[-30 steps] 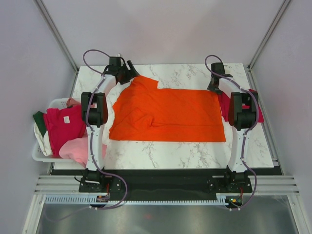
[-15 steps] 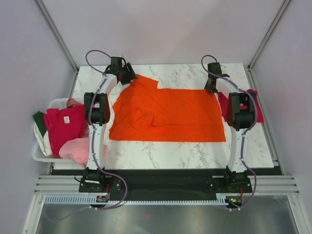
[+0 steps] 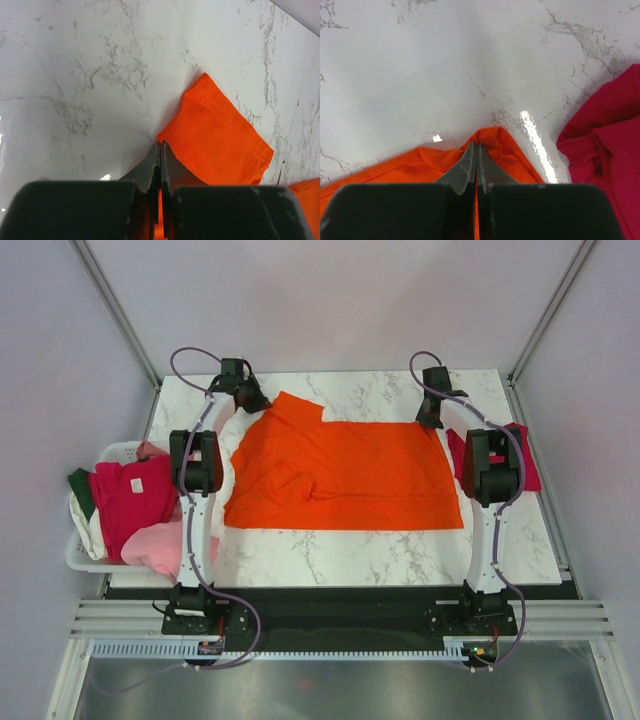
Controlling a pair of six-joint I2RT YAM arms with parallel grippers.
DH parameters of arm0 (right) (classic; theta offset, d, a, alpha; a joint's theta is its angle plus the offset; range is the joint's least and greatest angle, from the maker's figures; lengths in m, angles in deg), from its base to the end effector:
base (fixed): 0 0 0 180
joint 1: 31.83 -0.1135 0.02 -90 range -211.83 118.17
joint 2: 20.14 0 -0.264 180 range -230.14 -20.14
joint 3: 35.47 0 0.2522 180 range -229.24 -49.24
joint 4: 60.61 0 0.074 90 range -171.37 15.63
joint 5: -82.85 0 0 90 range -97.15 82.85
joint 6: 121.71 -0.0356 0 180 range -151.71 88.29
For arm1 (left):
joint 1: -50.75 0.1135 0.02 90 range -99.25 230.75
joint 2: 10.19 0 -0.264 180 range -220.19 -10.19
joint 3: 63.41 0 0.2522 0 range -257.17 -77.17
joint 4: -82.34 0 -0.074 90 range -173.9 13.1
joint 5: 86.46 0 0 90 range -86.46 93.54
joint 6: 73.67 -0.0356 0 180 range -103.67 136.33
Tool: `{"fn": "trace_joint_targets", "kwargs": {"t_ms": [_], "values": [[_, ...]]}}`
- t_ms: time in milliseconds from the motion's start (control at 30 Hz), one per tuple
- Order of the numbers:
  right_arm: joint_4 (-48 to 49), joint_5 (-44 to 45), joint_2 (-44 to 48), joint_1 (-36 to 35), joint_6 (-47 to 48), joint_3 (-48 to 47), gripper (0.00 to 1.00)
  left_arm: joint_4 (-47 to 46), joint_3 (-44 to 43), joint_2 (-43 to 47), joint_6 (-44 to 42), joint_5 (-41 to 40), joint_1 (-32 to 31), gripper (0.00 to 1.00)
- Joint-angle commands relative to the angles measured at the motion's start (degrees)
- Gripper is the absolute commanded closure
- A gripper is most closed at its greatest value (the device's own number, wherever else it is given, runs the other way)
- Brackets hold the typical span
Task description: Fold and stack the t-shirts
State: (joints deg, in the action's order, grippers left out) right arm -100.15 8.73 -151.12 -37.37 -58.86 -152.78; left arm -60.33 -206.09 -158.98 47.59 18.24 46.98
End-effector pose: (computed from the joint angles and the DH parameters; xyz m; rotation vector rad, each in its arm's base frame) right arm 0.5016 0.0389 0.1665 0.5709 2.3852 -0.0986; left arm 0.5735 -0.0468 0.1489 -0.4359 2.3364 -0.5992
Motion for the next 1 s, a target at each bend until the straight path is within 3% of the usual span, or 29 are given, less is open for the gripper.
{"fn": "trace_joint_targets", "kwargs": {"t_ms": [0,133,233,433,667,967], "values": [[0.5,-0.2,-0.2,-0.3,0.0,-2.7,0.99,-3.0,2.9,3.7,0.6,-0.2,1.8,0.98],[0.6,0.7,0.2,-0.3,-0.2,-2.9,0.96,-8.5,12.1,8.1,1.6,-0.6,3.2,0.98],[0.6,2.6,0.5,-0.3,-0.3,-2.8,0.64,-8.9,12.1,8.3,1.8,-0.6,3.3,0.98],[0.6,4.2,2.0,1.0,-0.3,-2.4,0.51,-9.2,10.6,7.1,2.0,1.0,3.3,0.98],[1.3,3.2,2.5,1.6,0.0,-1.0,0.46,-9.4,10.0,6.6,2.0,1.4,3.3,0.98],[1.5,2.8,-2.6,1.8,0.3,-7.1,0.53,-10.4,8.4,5.2,2.7,3.8,3.2,0.98]]}}
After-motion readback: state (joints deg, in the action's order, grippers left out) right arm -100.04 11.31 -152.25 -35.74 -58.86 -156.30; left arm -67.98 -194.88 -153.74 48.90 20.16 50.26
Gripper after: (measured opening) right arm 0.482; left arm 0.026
